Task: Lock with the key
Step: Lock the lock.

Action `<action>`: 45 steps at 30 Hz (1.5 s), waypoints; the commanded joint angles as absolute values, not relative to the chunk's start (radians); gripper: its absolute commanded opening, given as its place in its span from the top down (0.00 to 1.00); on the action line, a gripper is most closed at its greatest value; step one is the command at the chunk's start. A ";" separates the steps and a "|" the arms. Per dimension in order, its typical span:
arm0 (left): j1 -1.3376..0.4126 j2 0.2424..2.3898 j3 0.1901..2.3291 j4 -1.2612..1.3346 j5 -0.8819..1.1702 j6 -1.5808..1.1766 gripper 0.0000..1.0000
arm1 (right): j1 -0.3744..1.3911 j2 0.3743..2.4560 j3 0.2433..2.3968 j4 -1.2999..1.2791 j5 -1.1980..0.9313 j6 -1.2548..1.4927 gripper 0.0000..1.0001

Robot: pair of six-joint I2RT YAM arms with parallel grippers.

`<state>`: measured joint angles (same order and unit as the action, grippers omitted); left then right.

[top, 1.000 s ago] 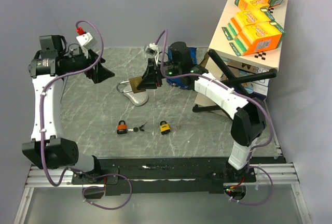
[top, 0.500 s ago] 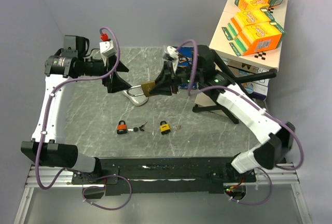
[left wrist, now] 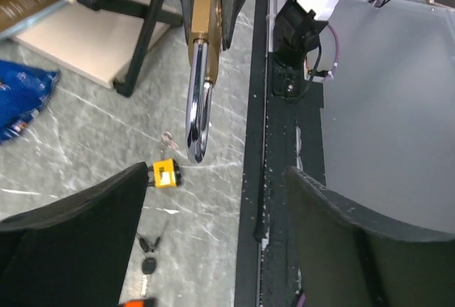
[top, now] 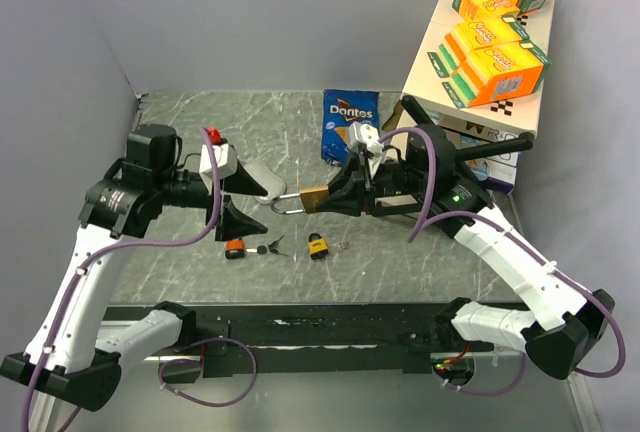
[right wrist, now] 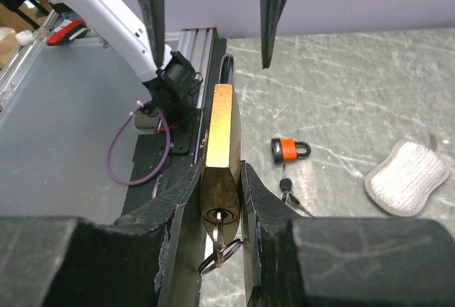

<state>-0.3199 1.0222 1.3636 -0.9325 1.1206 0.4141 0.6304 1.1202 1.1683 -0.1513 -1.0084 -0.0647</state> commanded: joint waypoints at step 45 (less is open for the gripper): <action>-0.491 0.979 1.215 -0.712 0.986 0.383 0.99 | 0.715 1.095 1.267 -0.359 -0.928 -0.284 0.23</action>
